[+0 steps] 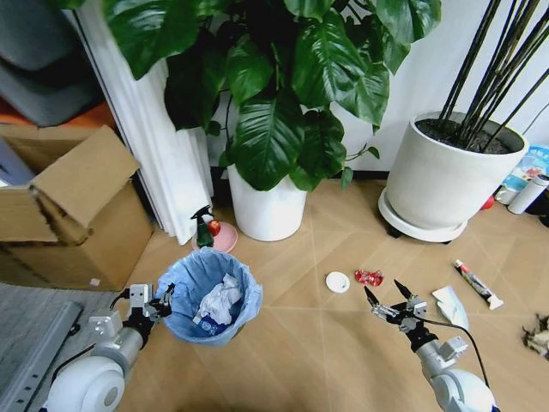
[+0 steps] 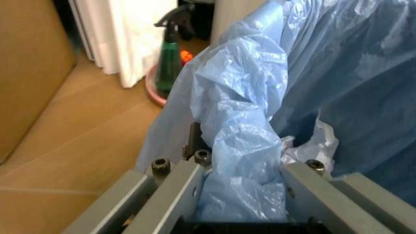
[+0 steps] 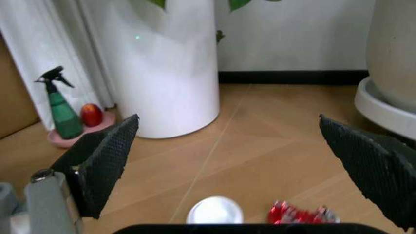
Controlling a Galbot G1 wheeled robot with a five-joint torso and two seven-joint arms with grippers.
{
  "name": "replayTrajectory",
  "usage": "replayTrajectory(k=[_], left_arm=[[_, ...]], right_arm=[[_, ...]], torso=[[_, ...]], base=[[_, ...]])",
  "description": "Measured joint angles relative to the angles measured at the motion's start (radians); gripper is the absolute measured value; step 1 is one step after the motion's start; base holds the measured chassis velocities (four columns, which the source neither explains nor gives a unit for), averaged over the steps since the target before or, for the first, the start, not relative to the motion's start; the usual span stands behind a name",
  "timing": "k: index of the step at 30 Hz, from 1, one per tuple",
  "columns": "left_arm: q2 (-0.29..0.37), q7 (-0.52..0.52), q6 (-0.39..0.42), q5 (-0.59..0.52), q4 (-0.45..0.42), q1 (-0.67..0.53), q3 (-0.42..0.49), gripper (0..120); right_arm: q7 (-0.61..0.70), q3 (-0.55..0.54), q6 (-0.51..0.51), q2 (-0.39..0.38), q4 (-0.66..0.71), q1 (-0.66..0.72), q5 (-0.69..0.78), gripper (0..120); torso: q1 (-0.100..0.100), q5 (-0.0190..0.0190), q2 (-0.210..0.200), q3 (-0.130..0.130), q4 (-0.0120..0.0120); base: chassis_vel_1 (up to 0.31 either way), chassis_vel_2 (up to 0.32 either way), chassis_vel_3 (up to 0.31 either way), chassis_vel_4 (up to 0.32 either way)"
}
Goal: Pick up the trash bin and place the garbage on the floor into it.
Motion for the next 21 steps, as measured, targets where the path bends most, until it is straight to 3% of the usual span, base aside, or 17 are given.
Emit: replayTrajectory(k=[7, 21], left_arm=[[0.0, 0.0, -0.001, 0.002, 0.001, -0.001, 0.0, 1], [0.01, -0.001, 0.0, -0.007, 0.007, -0.01, 0.004, 1]], right_arm=[[-0.009, -0.009, 0.015, -0.001, -0.006, 0.006, -0.007, 100], [-0.006, -0.017, 0.012, -0.008, -0.01, 0.016, 0.002, 100]], torso=[[0.0, 0.0002, 0.0, 0.0, -0.0001], [0.0, 0.0001, 0.0, 0.0, -0.0003]], base=[[-0.165, 0.057, 0.177, -0.057], [-0.089, 0.022, 0.088, -0.016]])
